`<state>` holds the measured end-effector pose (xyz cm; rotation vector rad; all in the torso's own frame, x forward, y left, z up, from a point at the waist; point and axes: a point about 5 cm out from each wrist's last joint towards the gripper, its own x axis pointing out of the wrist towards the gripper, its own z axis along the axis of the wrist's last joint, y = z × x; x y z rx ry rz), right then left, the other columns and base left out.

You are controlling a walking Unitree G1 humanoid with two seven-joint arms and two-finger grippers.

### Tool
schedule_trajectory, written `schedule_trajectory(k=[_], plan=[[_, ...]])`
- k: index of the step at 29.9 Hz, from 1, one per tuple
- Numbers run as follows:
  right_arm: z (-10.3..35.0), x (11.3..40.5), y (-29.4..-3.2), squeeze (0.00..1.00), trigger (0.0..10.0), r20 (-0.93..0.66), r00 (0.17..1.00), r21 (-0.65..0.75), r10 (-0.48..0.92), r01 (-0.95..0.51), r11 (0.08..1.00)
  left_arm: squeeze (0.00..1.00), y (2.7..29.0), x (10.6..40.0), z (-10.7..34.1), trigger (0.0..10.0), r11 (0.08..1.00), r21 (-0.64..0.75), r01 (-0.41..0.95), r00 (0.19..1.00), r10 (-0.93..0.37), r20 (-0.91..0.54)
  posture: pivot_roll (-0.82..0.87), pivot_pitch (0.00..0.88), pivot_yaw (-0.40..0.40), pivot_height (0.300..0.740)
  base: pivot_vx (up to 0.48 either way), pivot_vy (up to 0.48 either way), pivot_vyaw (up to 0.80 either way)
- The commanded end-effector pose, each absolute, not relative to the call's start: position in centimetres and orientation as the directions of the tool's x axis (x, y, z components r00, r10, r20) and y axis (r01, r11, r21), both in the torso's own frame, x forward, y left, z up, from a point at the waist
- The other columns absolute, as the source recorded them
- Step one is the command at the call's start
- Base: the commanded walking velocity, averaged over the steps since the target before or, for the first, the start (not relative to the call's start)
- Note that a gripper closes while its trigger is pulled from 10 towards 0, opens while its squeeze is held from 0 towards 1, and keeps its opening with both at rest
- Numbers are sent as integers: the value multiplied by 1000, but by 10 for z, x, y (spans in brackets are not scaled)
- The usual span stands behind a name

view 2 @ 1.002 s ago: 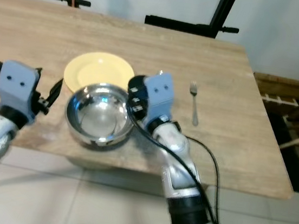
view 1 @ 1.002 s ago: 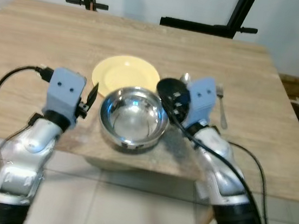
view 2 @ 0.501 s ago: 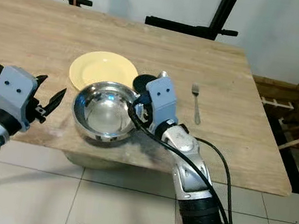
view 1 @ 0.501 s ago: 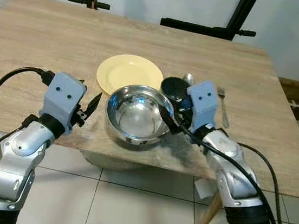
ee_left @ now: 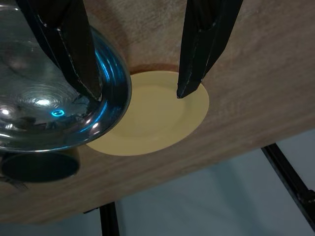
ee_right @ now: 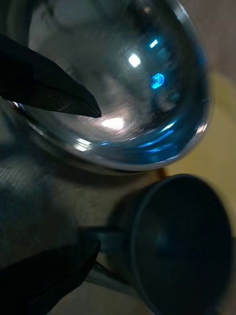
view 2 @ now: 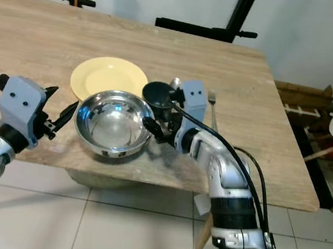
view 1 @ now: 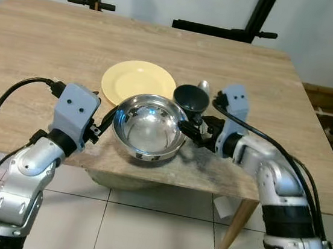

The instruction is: Setting the table

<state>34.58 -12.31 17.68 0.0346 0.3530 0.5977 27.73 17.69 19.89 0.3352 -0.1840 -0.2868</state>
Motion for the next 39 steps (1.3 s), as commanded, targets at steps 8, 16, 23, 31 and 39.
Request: schedule_trajectory(k=[8, 16, 23, 31, 39], plan=[[144, 338, -112, 0, 5137, -451, 670, 185, 590, -577, 796, 0, 180, 271, 198, 10000, 909, 353, 222, 953, -279, 119, -63, 61, -41, 740, 0, 0, 0], [159, 345, -111, 0, 0, -338, 710, 286, 618, -548, 786, 0, 178, 270, 197, 10000, 914, 347, 210, 957, -265, 117, -67, 65, -41, 740, 0, 0, 0], [173, 347, -115, 0, 0, -269, 740, 300, 617, -544, 783, 0, 176, 273, 196, 10000, 914, 345, 214, 957, -267, 116, -74, 63, -36, 740, 0, 0, 0], [189, 339, -117, 0, 0, -187, 757, 352, 627, -544, 762, 0, 175, 275, 197, 10000, 913, 344, 219, 955, -272, 116, -83, 58, -24, 740, 0, 0, 0], [192, 334, -122, 0, 0, -147, 808, 356, 570, -495, 793, 0, 174, 277, 198, 10000, 913, 345, 219, 955, -274, 117, -82, 57, -22, 740, 0, 0, 0]])
